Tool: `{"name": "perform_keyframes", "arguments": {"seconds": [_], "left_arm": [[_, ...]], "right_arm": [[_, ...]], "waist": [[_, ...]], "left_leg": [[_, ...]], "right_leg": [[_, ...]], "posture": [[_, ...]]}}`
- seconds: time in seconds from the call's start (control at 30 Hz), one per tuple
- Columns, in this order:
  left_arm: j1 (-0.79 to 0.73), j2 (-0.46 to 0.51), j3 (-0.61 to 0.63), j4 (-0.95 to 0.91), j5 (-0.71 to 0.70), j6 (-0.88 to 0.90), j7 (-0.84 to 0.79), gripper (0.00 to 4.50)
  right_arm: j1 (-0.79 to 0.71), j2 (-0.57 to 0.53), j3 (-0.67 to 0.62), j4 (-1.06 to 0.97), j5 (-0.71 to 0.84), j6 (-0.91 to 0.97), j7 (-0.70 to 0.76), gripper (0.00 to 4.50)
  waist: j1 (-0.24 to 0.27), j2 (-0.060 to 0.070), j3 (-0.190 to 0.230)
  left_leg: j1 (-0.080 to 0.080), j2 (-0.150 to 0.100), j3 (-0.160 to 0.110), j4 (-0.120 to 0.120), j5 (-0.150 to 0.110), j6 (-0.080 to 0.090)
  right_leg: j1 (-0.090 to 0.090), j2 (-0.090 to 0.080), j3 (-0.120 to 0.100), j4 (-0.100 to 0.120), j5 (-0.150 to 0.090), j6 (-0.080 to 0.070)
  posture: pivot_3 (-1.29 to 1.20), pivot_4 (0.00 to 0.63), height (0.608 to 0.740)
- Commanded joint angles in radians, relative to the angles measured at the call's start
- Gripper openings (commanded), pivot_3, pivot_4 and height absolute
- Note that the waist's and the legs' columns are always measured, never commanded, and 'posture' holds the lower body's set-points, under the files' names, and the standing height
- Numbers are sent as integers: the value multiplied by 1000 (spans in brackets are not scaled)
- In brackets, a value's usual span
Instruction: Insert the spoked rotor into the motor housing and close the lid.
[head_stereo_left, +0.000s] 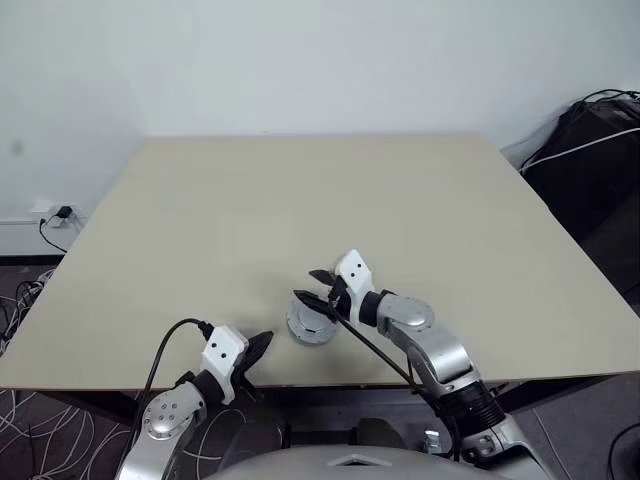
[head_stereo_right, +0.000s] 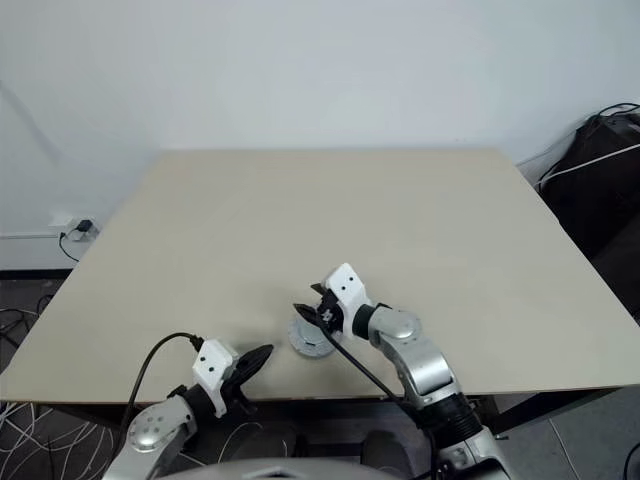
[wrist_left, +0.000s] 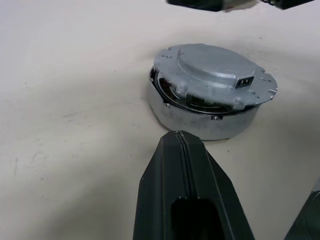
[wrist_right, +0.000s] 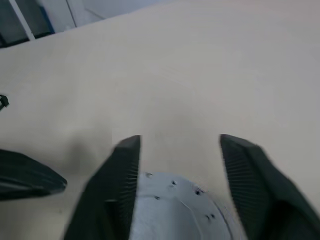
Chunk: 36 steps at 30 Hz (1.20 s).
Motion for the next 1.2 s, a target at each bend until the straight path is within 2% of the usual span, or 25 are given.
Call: {"name": "perform_keyframes", "arguments": {"seconds": [0.03,0.1,0.2,0.4,1.13,1.2], "left_arm": [[-16,0,2,-59,-11,11,1,0],[-17,-1,3,-64,-11,17,3,0],[-14,-2,6,-68,-12,20,7,0],[-5,-2,8,-70,-11,17,14,0],[29,-9,6,-87,-17,5,33,0],[33,-10,6,-86,-16,2,35,0]], "right_arm": [[-23,-12,-25,-43,30,-28,37,3864],[-20,-39,-19,-41,32,-27,72,4474],[-10,-90,-2,-36,29,-25,128,4474],[4,-122,22,-26,23,-19,172,4474],[-13,-94,62,96,-31,-51,174,4474],[-16,-92,61,100,-32,-51,174,3849]], "waist": [[0,0,0],[-1,0,0],[1,0,0],[0,0,0],[1,-1,0],[1,-1,0]], "left_leg": [[0,0,0,0,0,0],[0,0,0,0,0,0],[0,0,0,0,0,0],[0,0,0,0,0,0],[-1,0,0,0,0,0],[-1,0,0,0,0,0]], "right_leg": [[0,0,0,0,0,0],[0,0,0,0,0,0],[0,0,0,0,0,0],[0,-2,0,-1,0,0],[0,-2,0,-1,0,0],[0,-2,0,-1,0,0]], "posture": [[0,0,740],[0,0,740],[0,0,740],[0,0,740],[0,0,740],[0,0,740]]}}
